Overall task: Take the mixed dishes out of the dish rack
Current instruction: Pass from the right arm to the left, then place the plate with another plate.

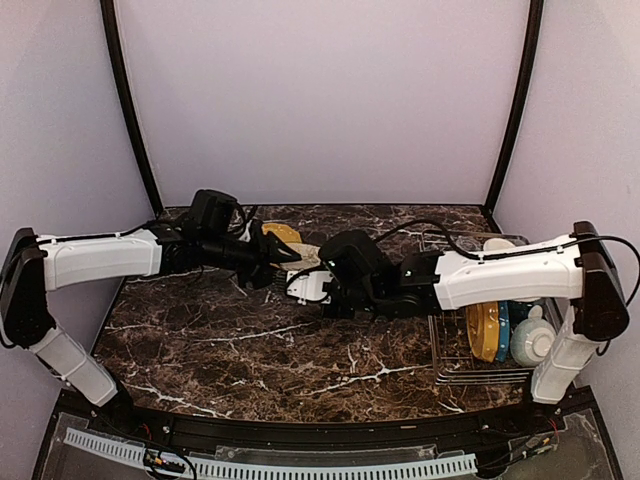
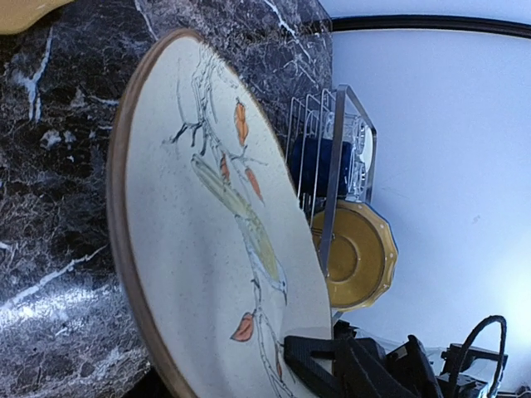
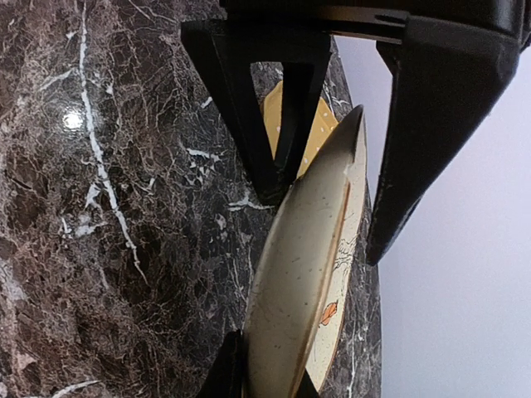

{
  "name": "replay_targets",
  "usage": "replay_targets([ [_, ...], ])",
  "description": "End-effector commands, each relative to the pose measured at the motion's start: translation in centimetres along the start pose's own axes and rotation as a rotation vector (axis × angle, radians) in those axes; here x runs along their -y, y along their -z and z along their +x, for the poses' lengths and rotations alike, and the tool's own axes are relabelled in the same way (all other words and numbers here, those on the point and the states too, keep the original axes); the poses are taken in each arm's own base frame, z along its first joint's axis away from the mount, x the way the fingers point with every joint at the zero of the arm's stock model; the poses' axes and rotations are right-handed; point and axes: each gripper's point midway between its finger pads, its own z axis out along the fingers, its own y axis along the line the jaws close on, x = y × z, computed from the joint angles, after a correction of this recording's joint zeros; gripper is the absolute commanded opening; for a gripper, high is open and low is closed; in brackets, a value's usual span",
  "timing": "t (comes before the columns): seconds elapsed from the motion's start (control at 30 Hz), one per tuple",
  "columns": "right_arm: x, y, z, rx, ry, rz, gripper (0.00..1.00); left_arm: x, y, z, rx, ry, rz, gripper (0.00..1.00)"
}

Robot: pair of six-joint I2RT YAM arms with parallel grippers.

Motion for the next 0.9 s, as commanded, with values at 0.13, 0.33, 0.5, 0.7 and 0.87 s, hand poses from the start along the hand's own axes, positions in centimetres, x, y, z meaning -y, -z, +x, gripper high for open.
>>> replay_targets([
  [0.13, 3.5, 0.1, -1.8, 0.028, 0.048, 0.274, 0.00, -1.6, -1.3, 0.3, -0.013, -0.069, -0.128, 0.27],
  [0.33, 3.2, 0.2, -1.0, -0.001, 0.010, 0.268, 0.27, -1.7, -1.2, -1.0, 0.030, -0.146, -0.183, 0.02],
  [0.5, 1.6, 1.9, 0.8, -0.018, -0.107, 0.138, 0.76, -2.0, -1.0, -3.6, 0.065, -0.191, -0.189, 0.01],
  [0.7, 2.9, 5.9, 3.9, -0.068, -0.422, 0.080, 0.94, -2.0, 1.2, -9.8, 0.171, -0.207, -0.109, 0.01],
  [0.87, 4.6, 9.9, 8.1, -0.136, -0.750, 0.016, 0.99, -4.2, 3.3, -15.4, 0.263, -0.208, -0.132, 0.01],
])
